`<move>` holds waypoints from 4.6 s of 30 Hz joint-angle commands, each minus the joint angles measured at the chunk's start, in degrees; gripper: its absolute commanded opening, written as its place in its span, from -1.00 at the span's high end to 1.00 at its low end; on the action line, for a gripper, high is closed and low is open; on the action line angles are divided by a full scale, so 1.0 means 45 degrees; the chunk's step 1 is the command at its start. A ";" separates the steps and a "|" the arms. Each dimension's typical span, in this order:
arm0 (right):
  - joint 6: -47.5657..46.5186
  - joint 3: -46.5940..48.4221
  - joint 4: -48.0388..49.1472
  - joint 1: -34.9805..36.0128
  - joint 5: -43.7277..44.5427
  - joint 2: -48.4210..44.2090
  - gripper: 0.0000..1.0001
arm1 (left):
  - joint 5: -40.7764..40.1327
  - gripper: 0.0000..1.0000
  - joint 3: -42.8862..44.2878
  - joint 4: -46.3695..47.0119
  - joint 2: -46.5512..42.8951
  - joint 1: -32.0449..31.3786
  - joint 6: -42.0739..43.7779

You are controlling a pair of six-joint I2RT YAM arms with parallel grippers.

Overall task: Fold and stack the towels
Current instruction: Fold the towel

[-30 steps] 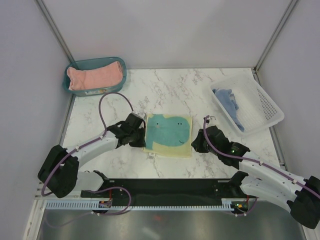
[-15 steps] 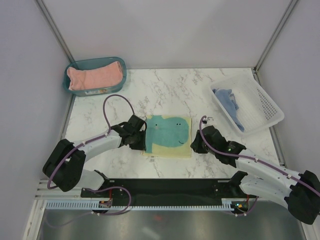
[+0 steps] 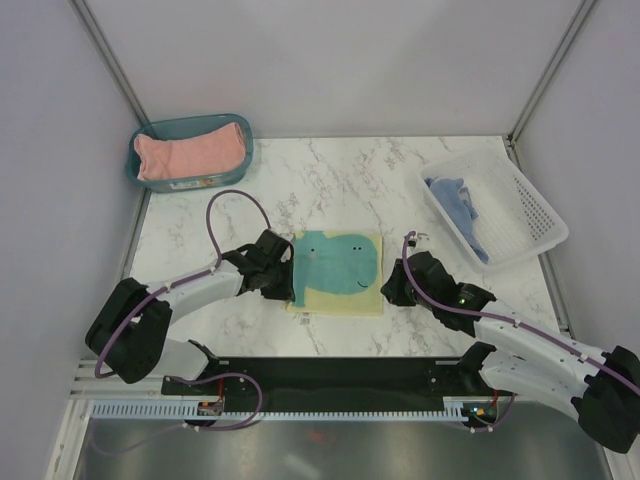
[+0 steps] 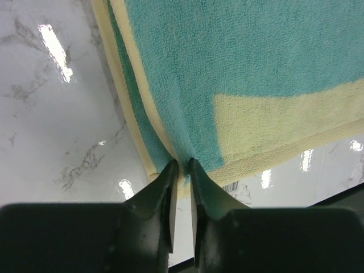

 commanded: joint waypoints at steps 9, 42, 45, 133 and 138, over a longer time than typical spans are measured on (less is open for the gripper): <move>0.0187 -0.0056 0.0226 0.0000 0.0198 -0.0364 0.56 | -0.1199 0.95 0.0947 -0.0956 -0.1371 -0.0376 -0.0125; 0.4425 -0.3474 0.4990 0.1619 -0.1560 -0.0286 0.76 | 0.0140 0.95 -0.1064 0.0566 -0.0220 0.0658 -0.0769; 0.4445 -0.3319 0.5090 0.1951 -0.1248 0.0063 0.75 | 0.0803 0.95 -0.1104 0.0664 -0.0688 0.0658 -0.0964; -1.0398 1.0003 -0.0966 -0.5664 -0.9449 1.3053 0.24 | 0.6098 0.95 0.9580 -0.1133 0.8099 0.5033 1.2961; -1.0301 1.0021 -0.0946 -0.5703 -0.9196 1.2976 1.00 | 0.6254 0.95 0.9970 -0.1191 0.8177 0.5033 1.2708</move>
